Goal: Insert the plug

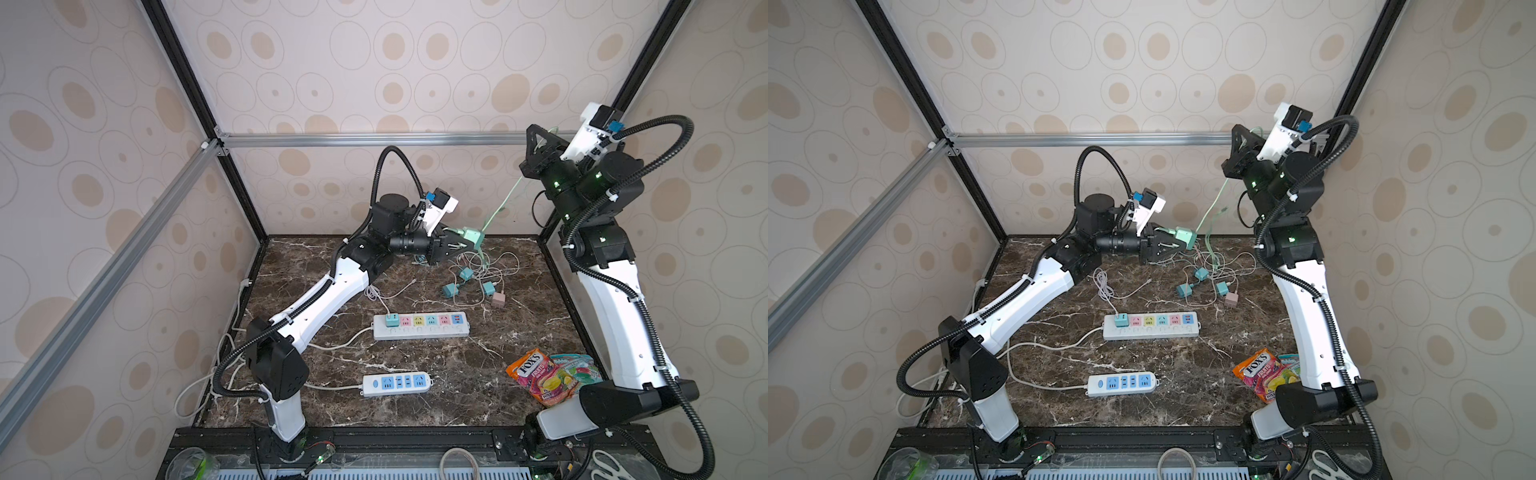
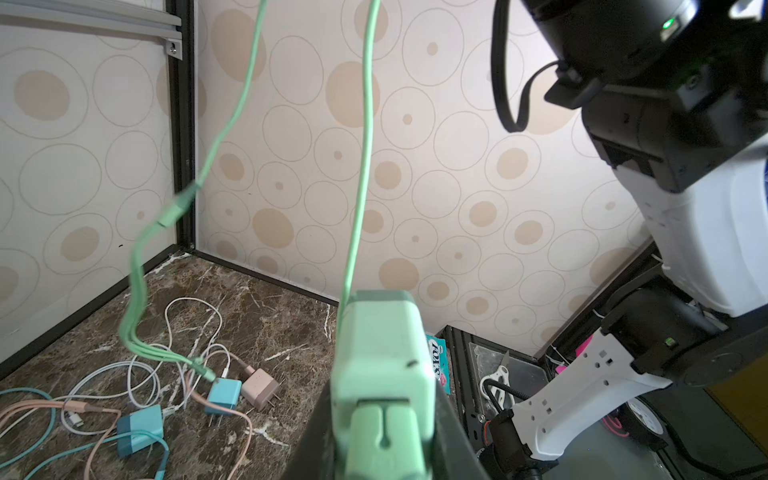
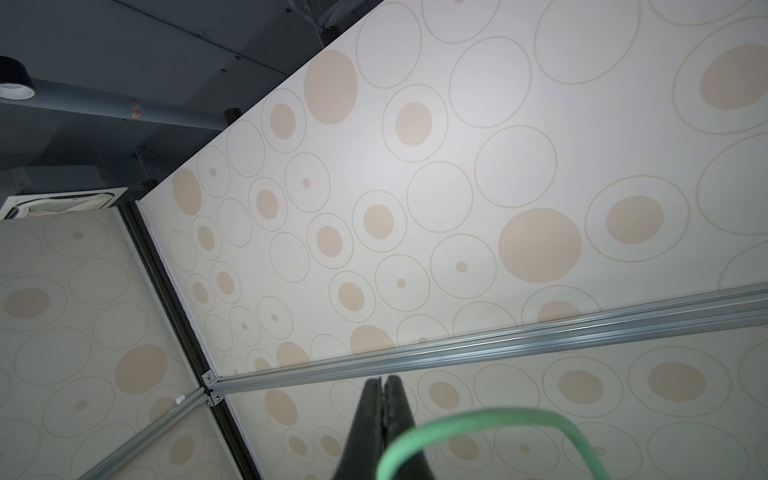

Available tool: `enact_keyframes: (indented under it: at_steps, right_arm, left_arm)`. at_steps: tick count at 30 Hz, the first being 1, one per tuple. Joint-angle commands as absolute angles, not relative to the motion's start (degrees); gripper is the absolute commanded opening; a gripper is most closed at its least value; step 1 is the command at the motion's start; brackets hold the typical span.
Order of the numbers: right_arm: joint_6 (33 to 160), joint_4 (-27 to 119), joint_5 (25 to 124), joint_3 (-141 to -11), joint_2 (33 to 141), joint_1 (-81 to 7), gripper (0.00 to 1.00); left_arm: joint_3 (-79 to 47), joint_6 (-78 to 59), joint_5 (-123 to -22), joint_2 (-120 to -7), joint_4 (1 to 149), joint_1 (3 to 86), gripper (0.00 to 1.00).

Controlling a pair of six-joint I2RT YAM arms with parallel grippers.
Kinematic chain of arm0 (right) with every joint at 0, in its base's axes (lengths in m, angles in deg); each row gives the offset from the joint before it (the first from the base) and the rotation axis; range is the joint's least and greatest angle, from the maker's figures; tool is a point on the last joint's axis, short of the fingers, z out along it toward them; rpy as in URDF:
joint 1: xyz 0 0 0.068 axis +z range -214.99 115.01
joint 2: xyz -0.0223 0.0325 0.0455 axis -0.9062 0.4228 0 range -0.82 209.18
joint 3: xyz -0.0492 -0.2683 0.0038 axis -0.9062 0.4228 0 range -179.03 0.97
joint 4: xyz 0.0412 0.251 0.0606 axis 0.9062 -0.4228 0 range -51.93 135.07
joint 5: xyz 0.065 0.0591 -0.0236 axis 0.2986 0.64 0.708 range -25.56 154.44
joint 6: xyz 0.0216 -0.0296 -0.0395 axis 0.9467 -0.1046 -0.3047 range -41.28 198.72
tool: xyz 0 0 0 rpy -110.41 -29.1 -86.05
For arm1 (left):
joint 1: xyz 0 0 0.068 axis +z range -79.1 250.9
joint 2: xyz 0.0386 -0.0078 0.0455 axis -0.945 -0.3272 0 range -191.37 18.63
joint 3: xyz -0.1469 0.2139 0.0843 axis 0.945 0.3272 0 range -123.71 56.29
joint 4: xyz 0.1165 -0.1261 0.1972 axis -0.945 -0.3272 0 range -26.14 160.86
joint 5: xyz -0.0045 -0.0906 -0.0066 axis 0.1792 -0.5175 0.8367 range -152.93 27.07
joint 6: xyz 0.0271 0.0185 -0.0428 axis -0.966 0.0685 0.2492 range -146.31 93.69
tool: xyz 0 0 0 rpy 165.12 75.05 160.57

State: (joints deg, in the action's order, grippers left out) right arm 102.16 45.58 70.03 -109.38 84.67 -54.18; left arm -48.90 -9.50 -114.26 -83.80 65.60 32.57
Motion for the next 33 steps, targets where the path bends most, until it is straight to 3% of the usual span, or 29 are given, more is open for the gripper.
enact_keyframes:
  at_steps: [1,6,18,24,33]
  right_arm:
    - [100.8,47.5,70.0,-103.3,84.3,-54.3,0.00]
    - [101.7,48.1,73.5,-100.5,85.3,-54.3,0.00]
    - [101.8,45.4,81.4,-112.1,94.6,-50.1,0.00]
    - [99.2,43.6,82.3,-127.1,105.8,-43.7,0.00]
    - [106.4,47.7,85.4,-153.4,128.7,-36.8,0.00]
  left_arm:
    - [-48.6,-12.5,-111.5,-81.7,63.0,32.2,0.00]
    - [-47.9,-15.6,-106.8,-79.9,59.2,32.4,0.00]
    - [-49.7,-16.6,-90.9,-75.9,55.7,36.7,0.00]
    - [-54.5,-16.2,-77.0,-75.7,56.3,43.6,0.00]
    - [-61.1,-18.1,-58.3,-78.0,59.3,53.9,0.00]
